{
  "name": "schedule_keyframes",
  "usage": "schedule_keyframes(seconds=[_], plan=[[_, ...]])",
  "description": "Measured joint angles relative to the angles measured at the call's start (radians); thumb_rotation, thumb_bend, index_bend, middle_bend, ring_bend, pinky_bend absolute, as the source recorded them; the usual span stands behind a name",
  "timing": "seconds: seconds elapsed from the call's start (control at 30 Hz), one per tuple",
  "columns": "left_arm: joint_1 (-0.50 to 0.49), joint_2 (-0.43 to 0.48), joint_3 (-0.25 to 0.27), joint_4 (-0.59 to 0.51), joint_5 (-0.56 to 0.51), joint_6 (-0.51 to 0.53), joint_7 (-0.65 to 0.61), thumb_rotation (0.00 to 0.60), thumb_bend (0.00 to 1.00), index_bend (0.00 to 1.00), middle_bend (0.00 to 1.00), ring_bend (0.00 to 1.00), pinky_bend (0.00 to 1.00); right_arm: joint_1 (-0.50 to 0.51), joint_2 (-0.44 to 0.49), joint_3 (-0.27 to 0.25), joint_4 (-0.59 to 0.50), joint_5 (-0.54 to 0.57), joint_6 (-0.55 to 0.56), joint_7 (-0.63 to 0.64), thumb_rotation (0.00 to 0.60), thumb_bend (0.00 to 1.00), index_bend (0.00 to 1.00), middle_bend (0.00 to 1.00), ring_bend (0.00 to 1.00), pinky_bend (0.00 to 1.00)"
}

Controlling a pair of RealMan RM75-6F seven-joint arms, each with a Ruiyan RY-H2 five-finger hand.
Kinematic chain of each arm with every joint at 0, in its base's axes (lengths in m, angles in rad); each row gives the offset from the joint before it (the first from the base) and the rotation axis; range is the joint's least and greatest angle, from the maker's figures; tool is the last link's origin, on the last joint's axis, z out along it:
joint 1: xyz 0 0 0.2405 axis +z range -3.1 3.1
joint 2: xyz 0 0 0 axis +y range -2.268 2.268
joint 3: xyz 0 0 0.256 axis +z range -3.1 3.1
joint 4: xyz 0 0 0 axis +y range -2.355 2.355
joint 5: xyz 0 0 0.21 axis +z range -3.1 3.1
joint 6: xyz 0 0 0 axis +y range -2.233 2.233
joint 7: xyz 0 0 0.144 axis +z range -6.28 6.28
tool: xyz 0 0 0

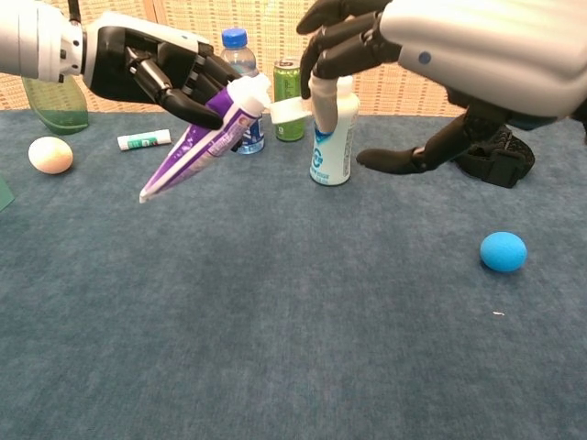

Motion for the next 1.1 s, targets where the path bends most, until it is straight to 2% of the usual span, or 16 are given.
schedule_keyframes(seconds=[0.2,0.4,0.7,0.83,0.93,1.1], plan=[[0.009,-0.003,-0.013,-0.022,-0.023,-0.029,0.143,0.600,0.41,0.59,0.59,0.33,0.24,-0.016,0.035,0.020,-0.022,-0.002,0.043,0.002,0.600,0.22,0.53,0.37,0.14,0.16],[0.035,-0.020,-0.046,-0.050,-0.089,-0.071,0.381,0.600,0.41,0.59,0.59,0.33,0.24,-0.045,0.090,0.041,-0.047,0.011,0.082,-0.013,0.600,0.22,0.53,0.37,0.14,0.16],[0.089,-0.074,-0.102,-0.066,-0.241,-0.144,0.860,0.600,0.41,0.58,0.59,0.33,0.24,-0.105,0.176,0.055,-0.068,0.035,0.134,-0.027,0.600,0.22,0.53,0.37,0.14,0.16],[0.117,-0.109,-0.131,-0.069,-0.349,-0.174,1.107,0.600,0.41,0.58,0.59,0.33,0.24,-0.123,0.192,0.056,-0.071,0.038,0.145,-0.024,0.600,0.22,0.53,0.37,0.14,0.16],[0.137,-0.131,-0.154,-0.074,-0.440,-0.194,1.254,0.600,0.41,0.57,0.58,0.33,0.24,-0.129,0.195,0.057,-0.070,0.038,0.146,-0.022,0.600,0.22,0.53,0.37,0.14,0.16],[0.162,-0.159,-0.180,-0.082,-0.544,-0.211,1.432,0.600,0.41,0.56,0.58,0.33,0.24,-0.134,0.193,0.058,-0.066,0.035,0.147,-0.016,0.600,0.22,0.53,0.37,0.14,0.16]])
